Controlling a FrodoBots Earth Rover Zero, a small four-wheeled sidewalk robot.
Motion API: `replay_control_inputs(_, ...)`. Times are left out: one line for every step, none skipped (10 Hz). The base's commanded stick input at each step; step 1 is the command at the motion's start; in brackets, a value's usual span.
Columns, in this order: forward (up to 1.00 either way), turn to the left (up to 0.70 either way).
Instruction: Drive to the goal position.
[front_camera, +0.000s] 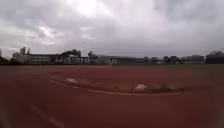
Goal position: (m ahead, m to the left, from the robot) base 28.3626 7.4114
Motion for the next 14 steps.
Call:
replay_control_inputs(0.7, 0.0)
replay_control_inputs(0.7, 0.0)
replay_control_inputs(0.7, 0.0)
replay_control_inputs(0.7, 0.0)
replay_control_inputs(0.7, 0.0)
replay_control_inputs(0.7, 0.0)
replay_control_inputs(0.7, 0.0)
replay_control_inputs(0.7, 0.0)
replay_control_inputs(0.7, 0.0)
replay_control_inputs(0.7, 0.0)
replay_control_inputs(0.7, 0.0)
replay_control_inputs(0.7, 0.0)
replay_control_inputs(0.7, 0.0)
replay_control_inputs(0.7, 0.0)
